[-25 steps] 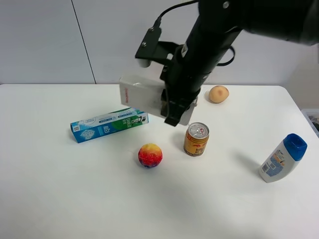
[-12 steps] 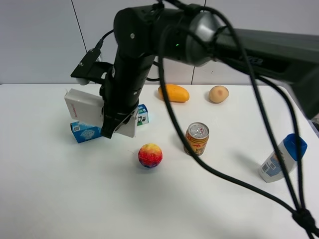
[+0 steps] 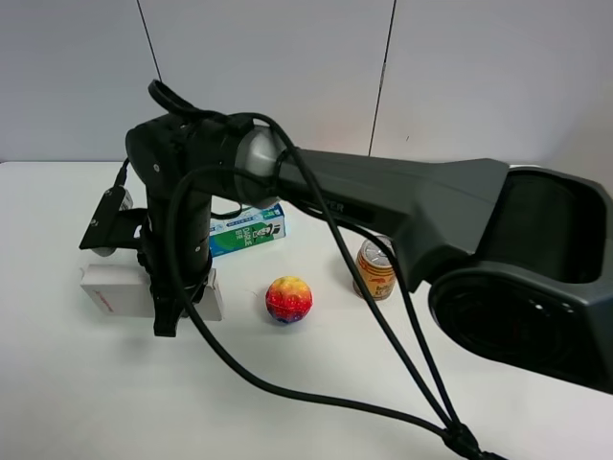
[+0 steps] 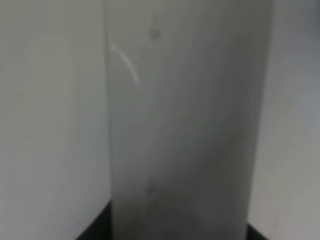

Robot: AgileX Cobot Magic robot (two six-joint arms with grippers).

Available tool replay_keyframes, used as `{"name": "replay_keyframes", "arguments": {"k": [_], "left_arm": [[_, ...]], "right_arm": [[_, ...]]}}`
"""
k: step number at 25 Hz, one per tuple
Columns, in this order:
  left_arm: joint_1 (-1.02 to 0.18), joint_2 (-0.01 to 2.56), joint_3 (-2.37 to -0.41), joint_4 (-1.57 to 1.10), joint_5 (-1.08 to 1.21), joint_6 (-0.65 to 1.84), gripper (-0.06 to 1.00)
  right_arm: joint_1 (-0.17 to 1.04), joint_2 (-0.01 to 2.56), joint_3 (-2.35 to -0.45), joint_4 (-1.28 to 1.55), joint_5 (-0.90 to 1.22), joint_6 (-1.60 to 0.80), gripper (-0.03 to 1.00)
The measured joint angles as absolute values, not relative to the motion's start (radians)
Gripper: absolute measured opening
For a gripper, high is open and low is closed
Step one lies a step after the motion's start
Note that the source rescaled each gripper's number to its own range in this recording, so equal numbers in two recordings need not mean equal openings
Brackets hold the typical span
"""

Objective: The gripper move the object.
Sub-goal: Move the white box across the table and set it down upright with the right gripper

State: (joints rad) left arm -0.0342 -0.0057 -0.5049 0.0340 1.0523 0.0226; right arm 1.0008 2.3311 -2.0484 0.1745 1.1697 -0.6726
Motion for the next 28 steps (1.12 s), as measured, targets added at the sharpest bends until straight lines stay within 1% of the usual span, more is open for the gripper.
{"name": "replay_keyframes", "arguments": {"k": [6, 12, 28], "left_arm": [[-0.034, -0.006, -0.505, 0.034, 1.052, 0.023, 1.0], [-0.034, -0.006, -0.505, 0.034, 1.052, 0.023, 1.0], [-0.034, -0.006, -0.505, 0.034, 1.052, 0.023, 1.0]], "right_arm": [[1.009, 2.397, -2.052, 0.117, 1.139, -0.686, 0.0], [1.008, 2.416, -2.052, 0.116, 1.042, -0.692, 0.0], [1.004, 2.491, -2.052, 0.132, 0.933, -0.692, 0.0]]}}
